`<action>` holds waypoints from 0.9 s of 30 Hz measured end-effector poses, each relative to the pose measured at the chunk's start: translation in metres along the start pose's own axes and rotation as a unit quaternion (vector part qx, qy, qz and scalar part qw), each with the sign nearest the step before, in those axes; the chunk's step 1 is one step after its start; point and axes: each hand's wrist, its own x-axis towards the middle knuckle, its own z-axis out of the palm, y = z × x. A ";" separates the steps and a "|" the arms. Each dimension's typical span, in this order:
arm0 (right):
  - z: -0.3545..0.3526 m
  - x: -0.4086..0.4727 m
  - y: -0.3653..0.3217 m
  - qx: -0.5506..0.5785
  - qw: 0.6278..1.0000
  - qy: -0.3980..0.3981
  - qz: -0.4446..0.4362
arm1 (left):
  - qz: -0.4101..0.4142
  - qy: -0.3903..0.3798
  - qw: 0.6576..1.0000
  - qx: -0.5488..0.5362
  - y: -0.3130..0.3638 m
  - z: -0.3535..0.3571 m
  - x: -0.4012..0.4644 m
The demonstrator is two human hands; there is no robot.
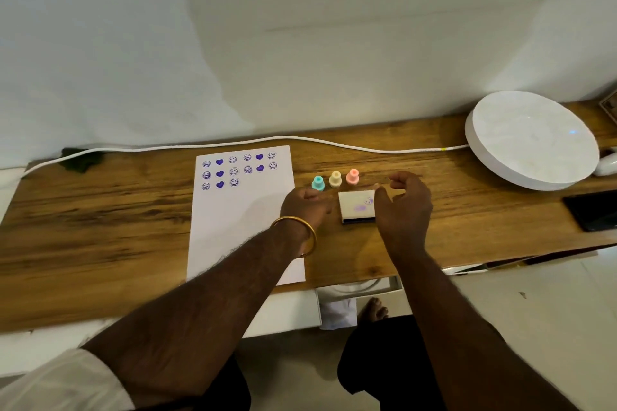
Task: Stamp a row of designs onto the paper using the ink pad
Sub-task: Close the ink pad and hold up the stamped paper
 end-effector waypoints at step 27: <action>0.141 -0.075 -0.050 -0.161 0.966 -0.202 0.024 | -0.086 0.222 0.960 0.149 -0.050 -0.170 0.047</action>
